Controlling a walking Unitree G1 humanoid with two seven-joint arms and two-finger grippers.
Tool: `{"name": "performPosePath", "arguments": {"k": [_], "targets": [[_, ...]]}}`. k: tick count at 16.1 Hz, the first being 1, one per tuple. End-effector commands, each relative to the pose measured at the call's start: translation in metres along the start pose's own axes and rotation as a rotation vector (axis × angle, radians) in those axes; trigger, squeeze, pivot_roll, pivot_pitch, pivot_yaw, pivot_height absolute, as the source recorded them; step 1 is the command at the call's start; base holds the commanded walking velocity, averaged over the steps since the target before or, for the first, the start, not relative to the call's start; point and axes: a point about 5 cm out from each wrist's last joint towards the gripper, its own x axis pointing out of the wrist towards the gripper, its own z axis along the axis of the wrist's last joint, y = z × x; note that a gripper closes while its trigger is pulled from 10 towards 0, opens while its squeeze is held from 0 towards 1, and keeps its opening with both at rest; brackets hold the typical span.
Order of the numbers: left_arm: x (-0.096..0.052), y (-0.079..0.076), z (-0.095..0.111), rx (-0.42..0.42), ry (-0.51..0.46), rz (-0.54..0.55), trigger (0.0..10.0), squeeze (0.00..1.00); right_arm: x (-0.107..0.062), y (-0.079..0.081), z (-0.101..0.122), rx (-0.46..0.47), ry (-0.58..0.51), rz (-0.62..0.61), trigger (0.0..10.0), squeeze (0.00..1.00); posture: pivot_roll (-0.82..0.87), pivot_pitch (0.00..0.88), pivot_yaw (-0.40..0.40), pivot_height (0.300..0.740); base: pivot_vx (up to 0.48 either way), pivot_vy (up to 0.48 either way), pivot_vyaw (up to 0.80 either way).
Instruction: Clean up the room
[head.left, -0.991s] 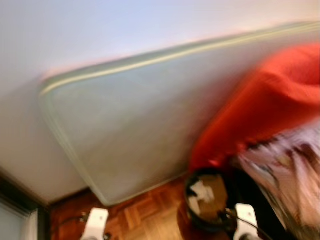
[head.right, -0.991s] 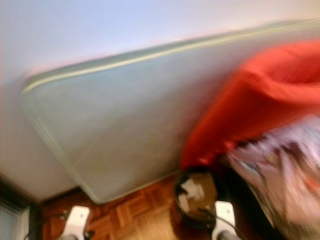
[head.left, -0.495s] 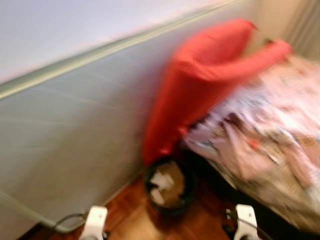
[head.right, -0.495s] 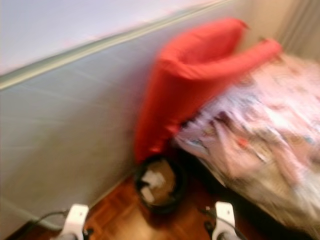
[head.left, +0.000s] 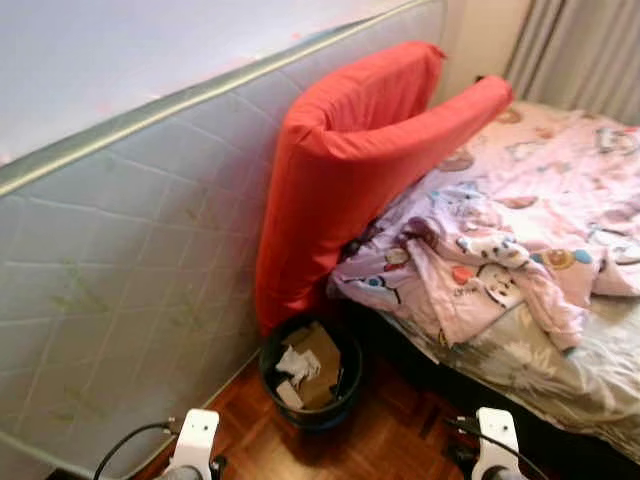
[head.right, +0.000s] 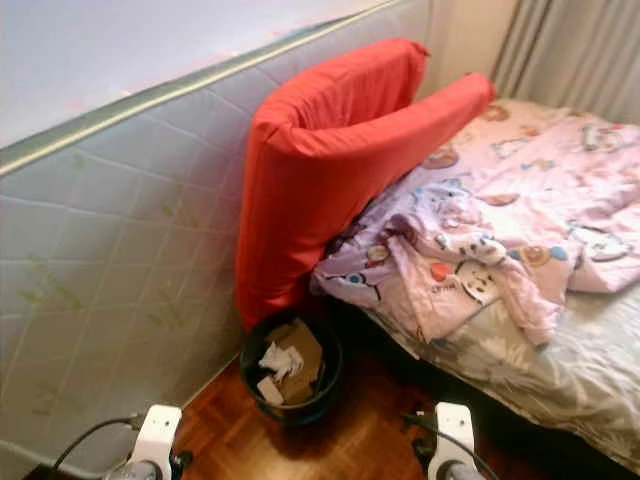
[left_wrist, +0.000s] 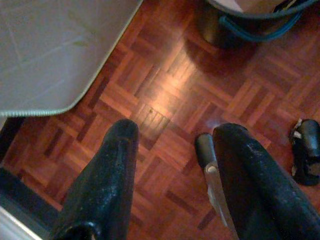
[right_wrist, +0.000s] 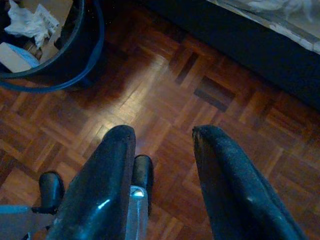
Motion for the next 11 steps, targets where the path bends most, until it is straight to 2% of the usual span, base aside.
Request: {"name": "performPosePath", "arguments": {"k": [1,11], "targets": [[0.000,-0.002,-0.002,0.014,0.011,-0.006,10.0,0.00,0.000,-0.003,0.000,0.007,-0.003,-0.011,10.0,0.00,0.04,0.047,0.004,0.740,0.000,-0.360,0.00],[-0.003,0.005,-0.015,0.008,0.029,0.000,10.0,0.00,-0.001,-0.003,0.000,-0.011,-0.003,-0.011,10.0,0.00,0.06,0.038,0.010,0.740,0.000,-0.357,0.00]]}}
